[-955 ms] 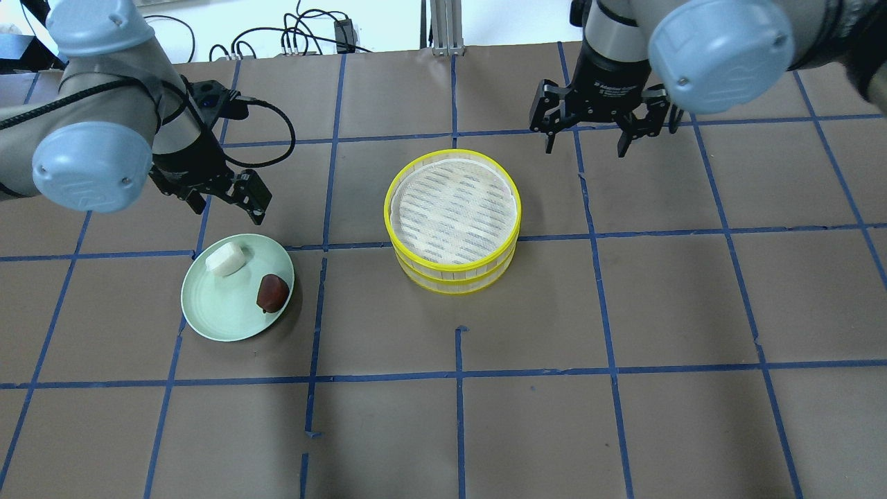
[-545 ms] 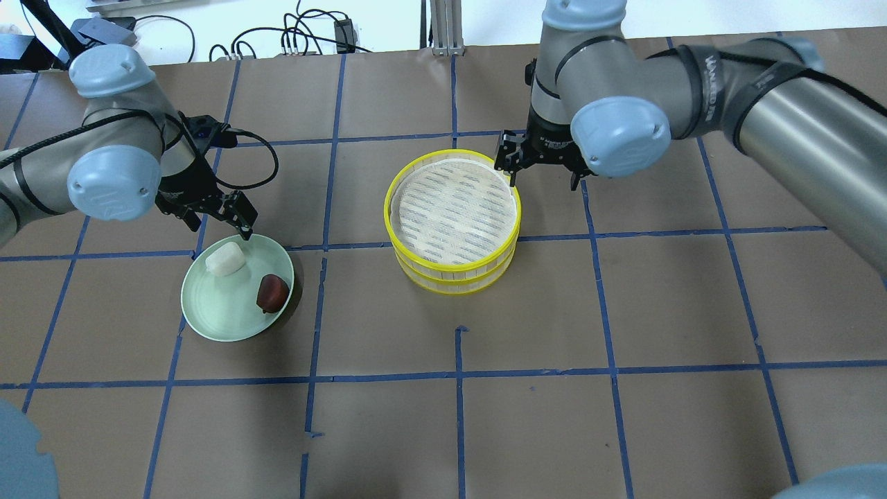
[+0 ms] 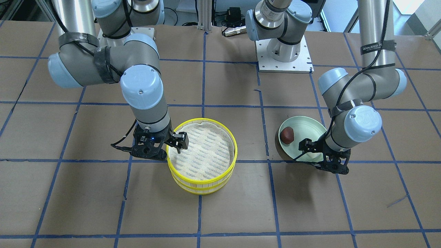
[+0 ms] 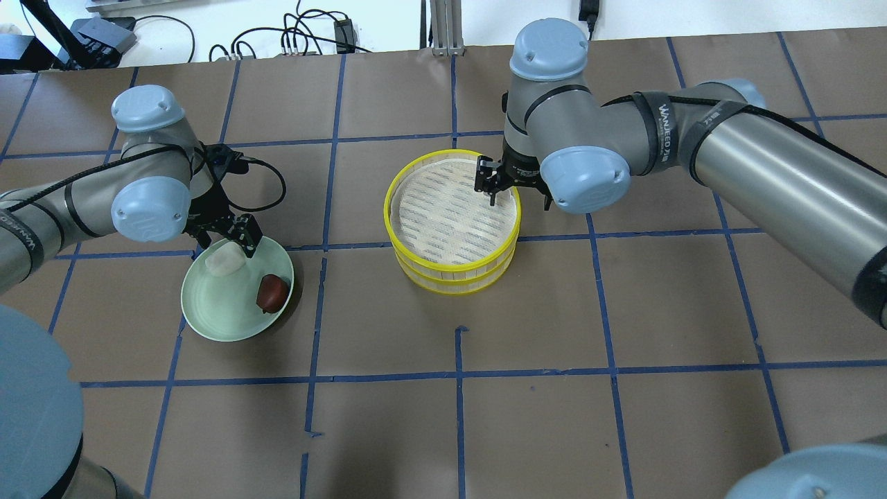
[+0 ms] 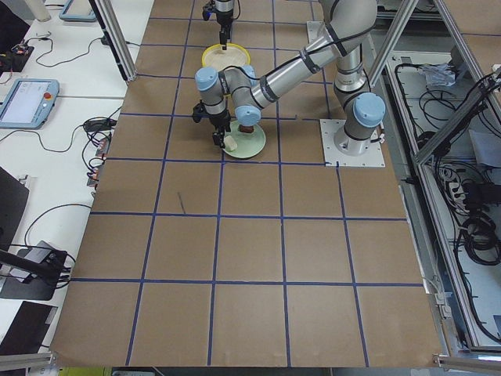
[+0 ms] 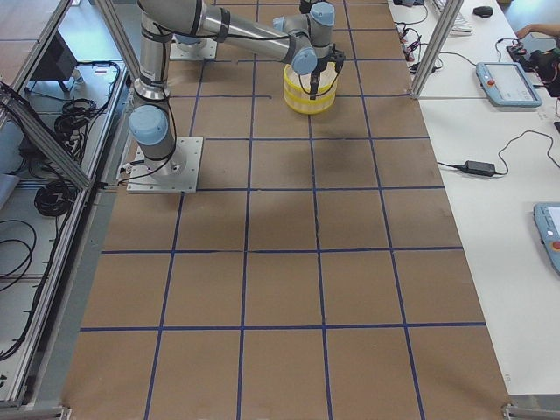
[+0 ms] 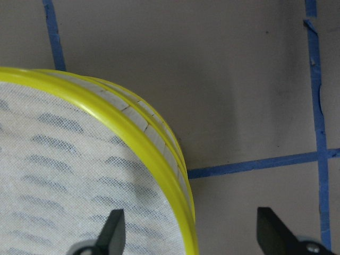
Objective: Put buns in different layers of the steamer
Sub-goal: 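Grasp the white bun with the left gripper while the right grips the top tier rim, then lift the white bun with the left gripper while the right sets the top tier aside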
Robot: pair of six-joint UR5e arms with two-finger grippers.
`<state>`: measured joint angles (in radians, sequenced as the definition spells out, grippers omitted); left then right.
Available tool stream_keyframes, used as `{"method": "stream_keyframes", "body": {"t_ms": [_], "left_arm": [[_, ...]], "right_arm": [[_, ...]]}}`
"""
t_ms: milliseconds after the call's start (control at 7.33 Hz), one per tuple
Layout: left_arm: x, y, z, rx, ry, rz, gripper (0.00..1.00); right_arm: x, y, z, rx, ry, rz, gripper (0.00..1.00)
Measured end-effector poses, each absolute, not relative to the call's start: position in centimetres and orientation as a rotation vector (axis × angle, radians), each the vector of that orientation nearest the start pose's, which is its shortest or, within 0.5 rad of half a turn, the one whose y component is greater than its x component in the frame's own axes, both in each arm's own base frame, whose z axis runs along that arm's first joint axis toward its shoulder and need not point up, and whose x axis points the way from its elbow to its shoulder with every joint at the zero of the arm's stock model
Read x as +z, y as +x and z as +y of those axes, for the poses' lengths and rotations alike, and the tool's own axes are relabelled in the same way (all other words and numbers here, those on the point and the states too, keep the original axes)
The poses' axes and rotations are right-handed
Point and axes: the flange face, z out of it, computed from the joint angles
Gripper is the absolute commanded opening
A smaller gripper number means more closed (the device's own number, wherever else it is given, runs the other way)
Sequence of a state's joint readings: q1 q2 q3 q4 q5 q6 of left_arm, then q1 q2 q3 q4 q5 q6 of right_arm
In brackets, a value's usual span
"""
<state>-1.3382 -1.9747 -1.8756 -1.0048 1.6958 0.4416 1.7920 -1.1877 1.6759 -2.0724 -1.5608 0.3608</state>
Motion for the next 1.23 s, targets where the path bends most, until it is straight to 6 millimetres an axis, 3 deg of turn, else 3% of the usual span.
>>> {"method": "stream_keyframes", "body": {"t_ms": [136, 409, 682, 818, 955, 1227], "left_arm": [[18.1, 0.8, -55.8, 0.266, 0.327, 3.040, 0.03], [19.5, 0.8, -56.2, 0.204, 0.317, 3.032, 0.03], [24.0, 0.5, -57.5, 0.087, 0.323, 3.013, 0.04], [26.4, -0.5, -57.9, 0.043, 0.343, 3.003, 0.04], [28.8, -2.6, -57.8, 0.008, 0.353, 2.996, 0.04], [33.0, -9.8, -57.2, -0.082, 0.274, 3.035, 0.08]], "right_arm": [[27.0, 26.4, -56.4, -0.024, 0.205, 3.131, 0.08], [27.0, 26.2, -56.4, -0.038, 0.178, 3.155, 0.04], [27.4, 26.2, -56.1, -0.044, 0.171, 3.162, 0.05], [27.5, 26.5, -55.9, -0.045, 0.168, 3.164, 0.05], [28.5, 26.8, -55.5, -0.054, 0.160, 3.164, 0.05], [32.6, 25.0, -54.5, -0.063, 0.152, 3.165, 0.05]]}}
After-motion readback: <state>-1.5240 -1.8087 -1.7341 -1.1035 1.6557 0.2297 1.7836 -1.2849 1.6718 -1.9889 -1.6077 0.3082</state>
